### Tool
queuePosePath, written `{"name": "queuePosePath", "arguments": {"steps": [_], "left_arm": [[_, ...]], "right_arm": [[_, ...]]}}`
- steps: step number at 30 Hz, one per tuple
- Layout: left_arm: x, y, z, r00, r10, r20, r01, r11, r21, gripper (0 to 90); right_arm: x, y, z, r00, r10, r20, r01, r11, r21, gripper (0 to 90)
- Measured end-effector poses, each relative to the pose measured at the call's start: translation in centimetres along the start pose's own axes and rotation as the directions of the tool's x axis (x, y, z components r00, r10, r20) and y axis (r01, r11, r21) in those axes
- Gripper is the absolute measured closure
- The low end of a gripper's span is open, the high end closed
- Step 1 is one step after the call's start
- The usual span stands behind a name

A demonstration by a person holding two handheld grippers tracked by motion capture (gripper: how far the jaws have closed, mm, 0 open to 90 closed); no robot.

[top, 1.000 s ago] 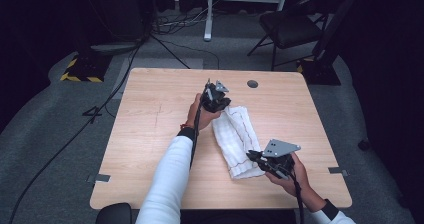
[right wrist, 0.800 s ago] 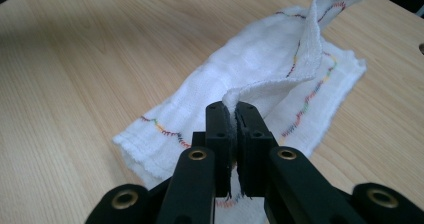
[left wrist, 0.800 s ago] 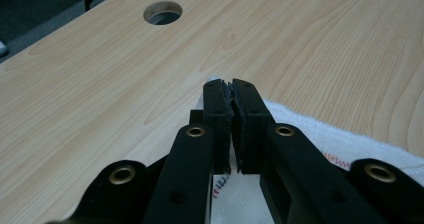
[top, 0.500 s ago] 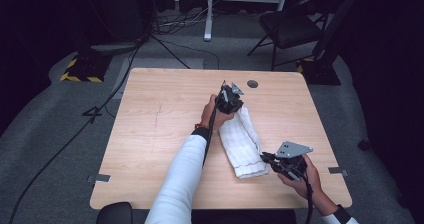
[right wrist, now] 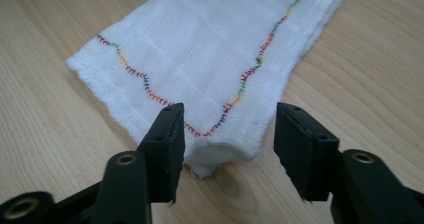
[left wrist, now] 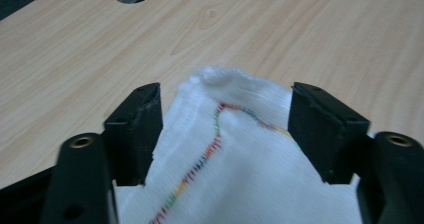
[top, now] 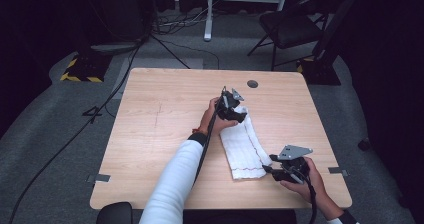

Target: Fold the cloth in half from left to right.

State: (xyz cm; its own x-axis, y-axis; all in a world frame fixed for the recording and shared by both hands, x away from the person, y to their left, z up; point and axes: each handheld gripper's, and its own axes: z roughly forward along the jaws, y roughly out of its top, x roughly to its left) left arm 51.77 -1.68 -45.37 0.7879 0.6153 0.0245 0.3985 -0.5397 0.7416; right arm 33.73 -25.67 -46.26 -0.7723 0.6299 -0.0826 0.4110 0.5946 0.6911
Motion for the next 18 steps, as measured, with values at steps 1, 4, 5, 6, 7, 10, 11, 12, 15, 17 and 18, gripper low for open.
{"name": "queuePosePath", "arguments": {"steps": [1, 4, 5, 6, 7, 10, 11, 12, 15, 17, 18], "left_arm": [[-0.2, -0.3, -0.5, 0.9998, 0.013, 0.012, -0.013, 0.9999, -0.002, 25.9], [-1.3, -1.4, -2.2, 0.9982, 0.050, 0.032, -0.050, 0.9987, -0.002, 24.2], [-1.8, -1.8, -2.7, 0.9972, 0.063, 0.041, -0.063, 0.9980, -0.004, 23.8], [-2.2, -2.0, -3.0, 0.9959, 0.073, 0.053, -0.073, 0.9973, -0.003, 23.6], [-3.0, -2.5, -3.6, 0.9926, 0.100, 0.069, -0.100, 0.9949, 0.002, 23.5], [-4.8, -3.9, -4.7, 0.9841, 0.146, 0.101, -0.148, 0.9890, 0.007, 23.4], [-5.3, -4.3, -4.9, 0.9813, 0.152, 0.117, -0.155, 0.9878, 0.013, 23.4], [-5.7, -4.8, -5.1, 0.9795, 0.155, 0.129, -0.158, 0.9872, 0.019, 23.3], [-6.9, -6.0, -5.3, 0.9712, 0.163, 0.174, -0.170, 0.9851, 0.026, 23.1], [-7.8, -6.7, -5.3, 0.9657, 0.178, 0.189, -0.186, 0.9820, 0.029, 22.9], [-8.2, -6.9, -5.3, 0.9633, 0.184, 0.196, -0.194, 0.9802, 0.037, 22.9]], "right_arm": [[-0.2, -0.1, -0.3, 1.0000, 0.008, 0.003, -0.008, 1.000, -0.007, 44.0], [-0.7, -0.1, -0.8, 0.9994, 0.030, 0.014, -0.030, 0.999, -0.027, 41.3], [-1.0, -0.1, -1.0, 0.9989, 0.041, 0.021, -0.041, 0.999, -0.036, 40.9], [-1.2, -0.1, -1.1, 0.9987, 0.045, 0.024, -0.044, 0.998, -0.042, 40.9], [-1.3, 0.0, -1.1, 0.9987, 0.043, 0.027, -0.041, 0.998, -0.047, 40.9], [-1.8, 0.1, -0.9, 0.9991, 0.023, 0.036, -0.021, 0.999, -0.043, 41.3], [-2.0, 0.1, -0.7, 0.9991, 0.020, 0.037, -0.018, 0.999, -0.037, 41.6], [-2.2, 0.0, -0.4, 0.9990, 0.015, 0.042, -0.014, 0.999, -0.029, 41.8], [-2.8, 0.0, 0.5, 0.9993, 0.012, 0.036, -0.012, 1.000, -0.003, 42.9], [-3.1, -0.1, 1.0, 0.9992, -0.004, 0.039, 0.003, 1.000, 0.016, 43.0], [-3.2, -0.1, 1.2, 0.9994, -0.005, 0.035, 0.005, 1.000, 0.020, 43.0]]}}
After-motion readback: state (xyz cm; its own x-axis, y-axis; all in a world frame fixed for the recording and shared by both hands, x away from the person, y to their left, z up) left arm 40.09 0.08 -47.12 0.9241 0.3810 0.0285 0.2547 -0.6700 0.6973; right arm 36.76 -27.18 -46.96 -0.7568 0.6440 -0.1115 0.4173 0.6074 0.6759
